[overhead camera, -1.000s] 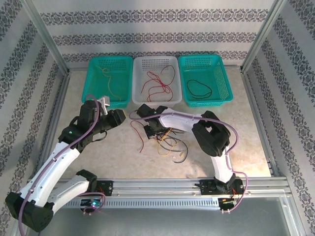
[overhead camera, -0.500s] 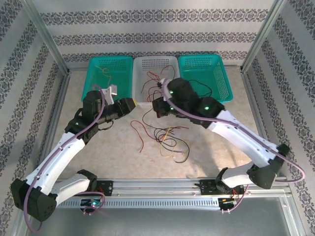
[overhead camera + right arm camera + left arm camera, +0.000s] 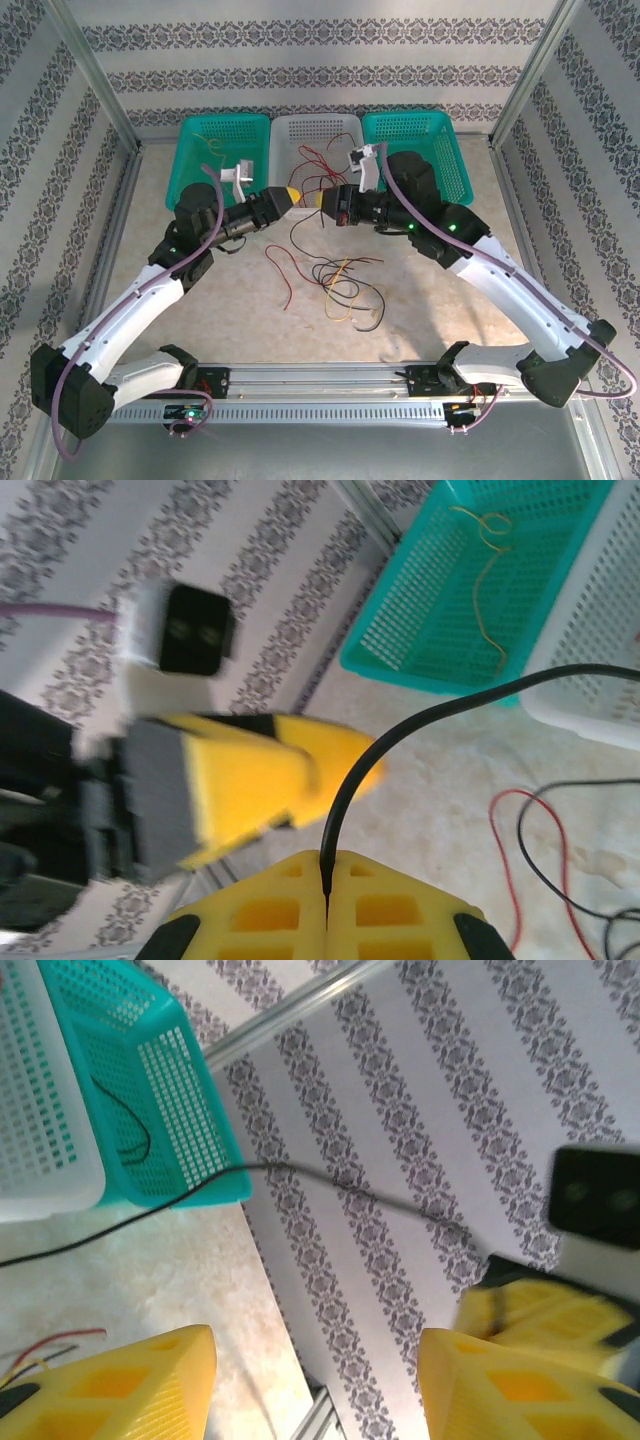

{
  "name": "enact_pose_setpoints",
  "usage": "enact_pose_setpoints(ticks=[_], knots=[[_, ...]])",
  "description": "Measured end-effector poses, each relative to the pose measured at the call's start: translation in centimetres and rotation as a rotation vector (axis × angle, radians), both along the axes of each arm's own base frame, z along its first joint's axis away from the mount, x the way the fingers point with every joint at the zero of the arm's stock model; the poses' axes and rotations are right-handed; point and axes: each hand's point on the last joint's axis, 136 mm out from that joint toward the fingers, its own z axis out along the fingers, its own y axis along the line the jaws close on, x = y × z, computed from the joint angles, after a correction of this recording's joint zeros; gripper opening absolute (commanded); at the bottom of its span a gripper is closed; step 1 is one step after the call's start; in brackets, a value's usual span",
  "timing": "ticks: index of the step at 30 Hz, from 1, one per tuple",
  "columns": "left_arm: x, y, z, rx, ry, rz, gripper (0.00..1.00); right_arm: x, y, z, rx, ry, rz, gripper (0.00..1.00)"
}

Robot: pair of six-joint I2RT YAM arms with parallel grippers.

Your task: Untangle the cables

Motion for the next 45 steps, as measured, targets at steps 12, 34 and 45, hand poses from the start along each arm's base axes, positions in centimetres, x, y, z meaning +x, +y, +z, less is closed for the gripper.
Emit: enact_pose_setpoints(ticks=[12, 34, 45], knots=[[-0.2, -0.8, -5.9, 0.148, 0.077, 0.027, 0.67, -2.6, -1.8, 11.7, 0.198, -0.212, 0.026, 0.06], [0.9, -4.0, -8.8, 0.169, 0.137, -0.071, 0.55, -4.0, -3.3, 16.8, 0.281, -0.323, 0.033, 0.05], [0.7, -2.9, -10.7, 0.286, 0.157, -0.035, 0.58, 0.8, -7.6, 17.6, 0.198, -0.364, -0.188, 0.08]])
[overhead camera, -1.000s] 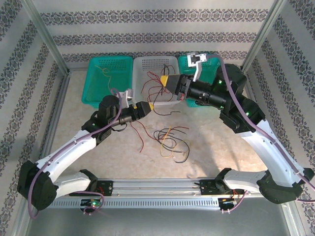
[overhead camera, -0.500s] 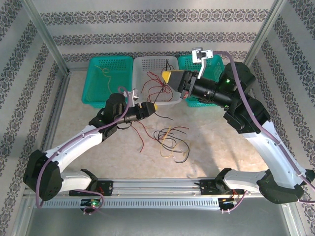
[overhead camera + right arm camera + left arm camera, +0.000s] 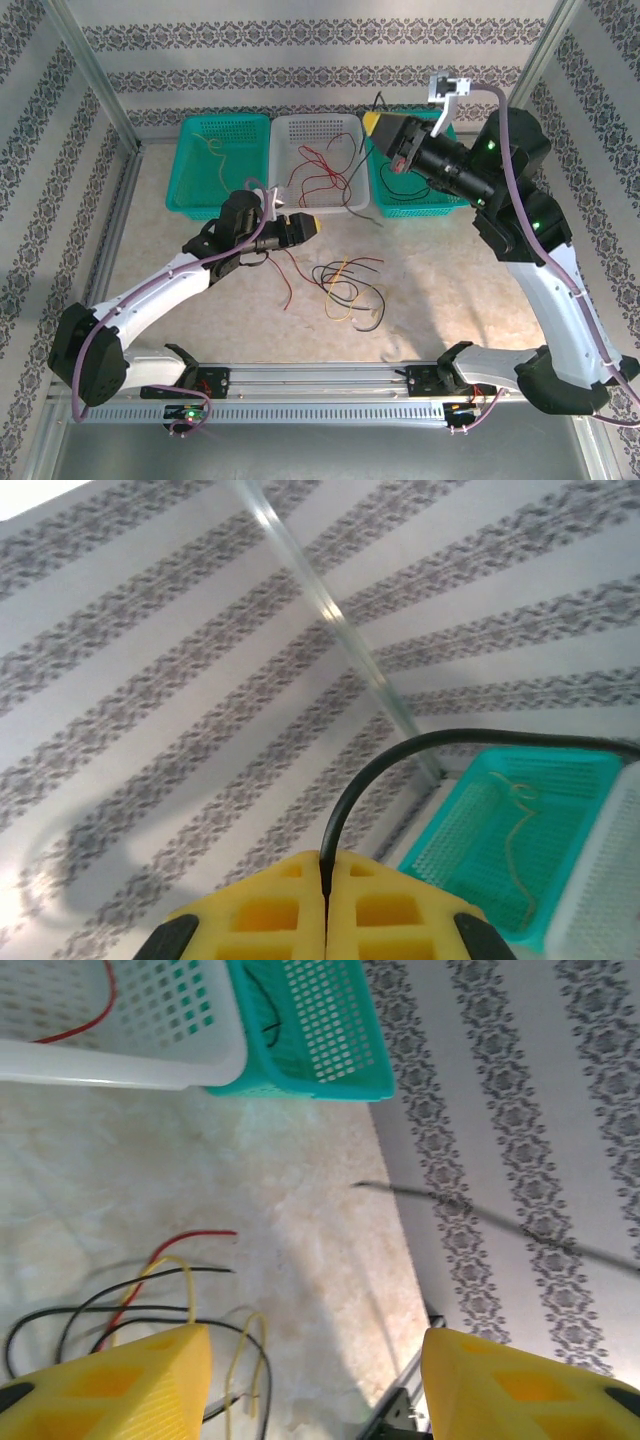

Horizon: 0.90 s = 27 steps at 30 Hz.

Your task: Untangle the cables

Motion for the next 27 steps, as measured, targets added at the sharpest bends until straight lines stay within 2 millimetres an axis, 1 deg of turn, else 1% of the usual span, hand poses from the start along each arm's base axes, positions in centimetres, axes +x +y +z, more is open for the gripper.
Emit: enact_pose_setpoints(ticks=[5, 9, 12, 17, 21, 23, 26, 27], knots=[[-0.3, 1.4, -0.9, 0.086, -0.005, 0.029, 0.58, 4.3, -2.9, -0.3, -0.052, 0.032, -0.150, 0.08], [-0.3, 2.1, -1.1, 0.144, -0.021, 0.041, 0.59, 8.4, -5.9, -1.2, -0.078, 0.076, -0.261, 0.07], [-0.1, 2.4, -1.2, 0.180, -0.036, 0.045, 0.61, 11.7, -8.1, -2.0, -0.086, 0.111, -0.329, 0.07], [0.4, 2.7, -0.3, 0.216, -0.079, 0.051, 0.63, 17.2, -10.9, -3.9, -0.100, 0.172, -0.404, 0.06], [0.9, 2.7, 0.4, 0.226, -0.107, 0.059, 0.63, 21.1, -12.7, -5.8, -0.109, 0.221, -0.436, 0.08], [1.1, 2.6, 0.2, 0.232, -0.104, 0.061, 0.64, 22.9, -13.3, -7.2, -0.114, 0.252, -0.443, 0.14], [1.5, 2.5, -0.5, 0.246, -0.085, 0.059, 0.66, 24.9, -13.8, -9.9, -0.131, 0.314, -0.445, 0.34], [1.6, 2.4, -0.7, 0.250, -0.080, 0.059, 0.67, 25.3, -13.9, -10.8, -0.136, 0.335, -0.447, 0.39]])
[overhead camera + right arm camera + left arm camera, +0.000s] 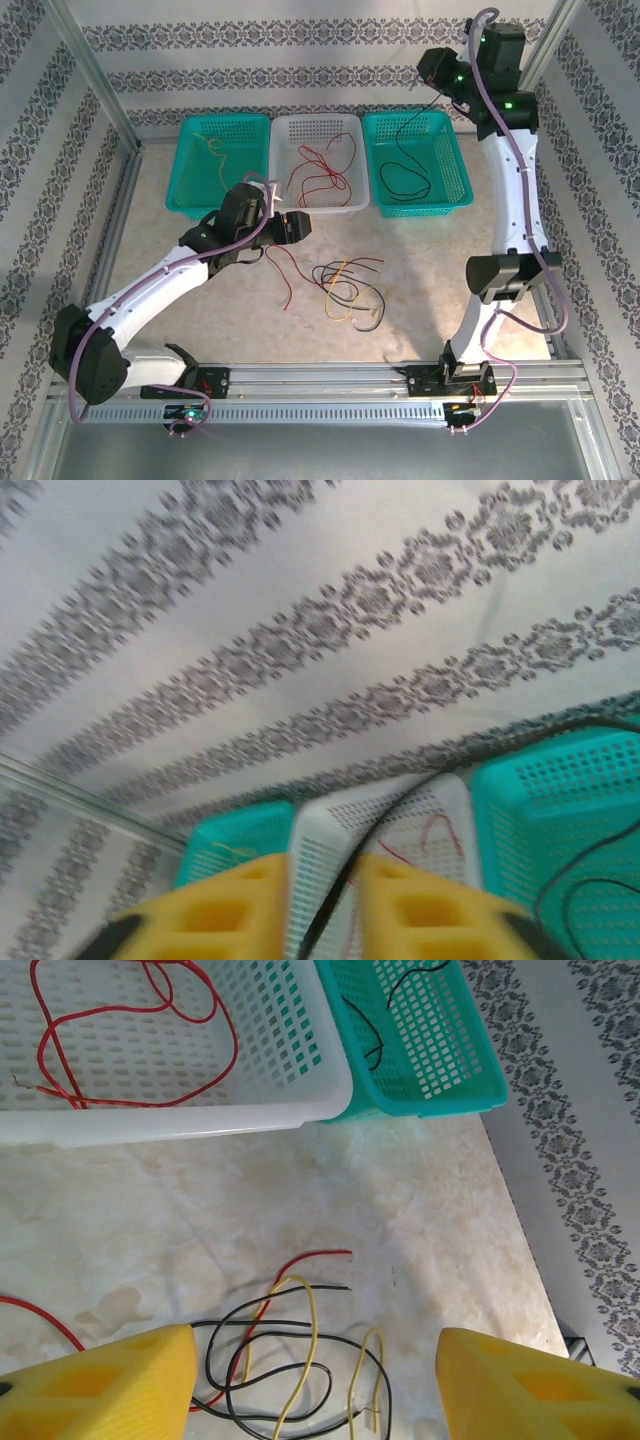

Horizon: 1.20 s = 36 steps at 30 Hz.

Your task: Untangle the cables

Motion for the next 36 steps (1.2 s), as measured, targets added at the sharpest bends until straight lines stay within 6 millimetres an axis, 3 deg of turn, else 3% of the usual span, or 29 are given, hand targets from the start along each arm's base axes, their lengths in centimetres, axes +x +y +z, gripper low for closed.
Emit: enact_pose_setpoints(ticks=[6, 11, 15, 20, 24, 28, 32, 36], knots=[[0.4, -0.2, -0.2, 0.009, 0.012, -0.001, 0.69, 0.5, 0.0, -5.5, -0.009, 0.133, 0.001, 0.44], [0.9, -0.6, -0.2, 0.010, 0.019, -0.004, 0.68, -1.8, -0.1, -9.0, -0.010, 0.219, 0.002, 0.44], [0.8, -0.9, -0.9, 0.010, 0.042, -0.015, 0.65, -6.2, 0.7, -9.9, -0.010, 0.235, 0.022, 0.45], [-0.4, -2.1, -2.5, 0.021, 0.082, -0.055, 0.61, -13.7, 4.1, -11.2, -0.028, 0.225, 0.112, 0.46], [-1.6, -4.4, -5.8, 0.060, 0.158, -0.125, 0.59, -19.9, 6.1, -15.1, -0.078, 0.280, 0.177, 0.46], [-2.6, -6.0, -9.8, 0.115, 0.241, -0.178, 0.59, -24.6, 5.9, -19.8, -0.115, 0.367, 0.188, 0.47], [-2.5, -7.0, -12.3, 0.153, 0.287, -0.204, 0.59, -27.5, 5.2, -22.9, -0.100, 0.439, 0.163, 0.47], [-2.1, -7.8, -13.8, 0.154, 0.313, -0.218, 0.57, -28.7, 5.8, -23.4, -0.093, 0.457, 0.168, 0.47]])
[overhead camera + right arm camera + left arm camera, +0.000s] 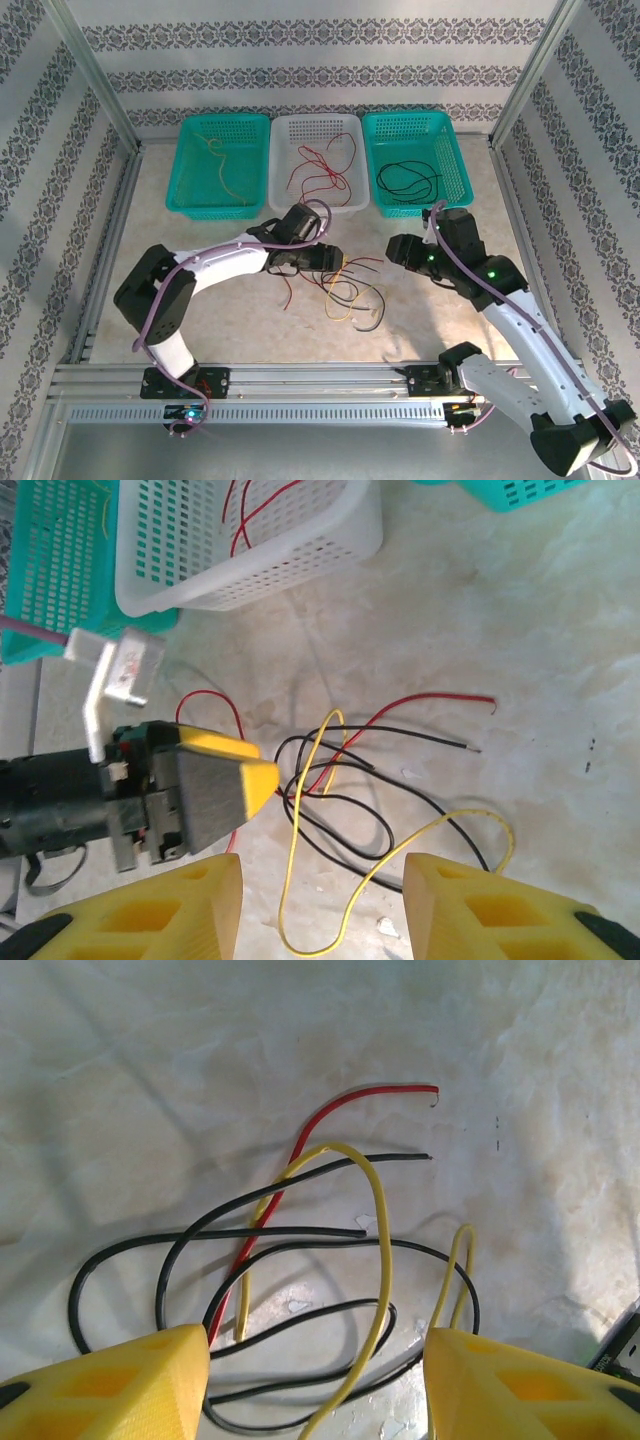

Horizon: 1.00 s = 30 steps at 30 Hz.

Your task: Untangle the cables

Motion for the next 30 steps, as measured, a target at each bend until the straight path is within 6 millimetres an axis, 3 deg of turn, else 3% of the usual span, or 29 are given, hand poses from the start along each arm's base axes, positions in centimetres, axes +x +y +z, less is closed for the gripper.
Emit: enact_pose_setpoints(ticks=[6, 12, 17, 21, 25, 28, 30], knots=[[0.2, -1.9, -1.8, -0.015, 0.047, -0.035, 0.50, -0.8, 0.8, 0.3, -0.005, -0.014, 0.011, 0.47], [-0.4, -2.9, -2.2, -0.040, 0.070, -0.058, 0.24, -1.0, 0.2, 0.3, -0.031, -0.015, -0.012, 0.47], [-0.5, -3.4, -1.2, -0.066, 0.065, -0.065, 0.15, -1.3, -0.1, 0.6, -0.033, -0.019, -0.016, 0.47], [-0.6, -3.5, 2.2, -0.116, 0.018, -0.072, 0.09, -1.1, 0.0, 1.1, -0.029, -0.026, -0.015, 0.47], [-0.8, -3.4, 8.6, -0.202, -0.083, -0.083, 0.01, -0.5, 0.4, 1.3, -0.029, -0.025, -0.014, 0.46], [-1.1, -3.2, 14.0, -0.280, -0.176, -0.090, 0.01, -0.1, 0.9, 1.0, -0.033, -0.014, -0.005, 0.46], [-1.4, -2.8, 16.4, -0.314, -0.225, -0.095, 0.10, 0.1, 1.0, 0.9, -0.036, -0.008, -0.004, 0.46]])
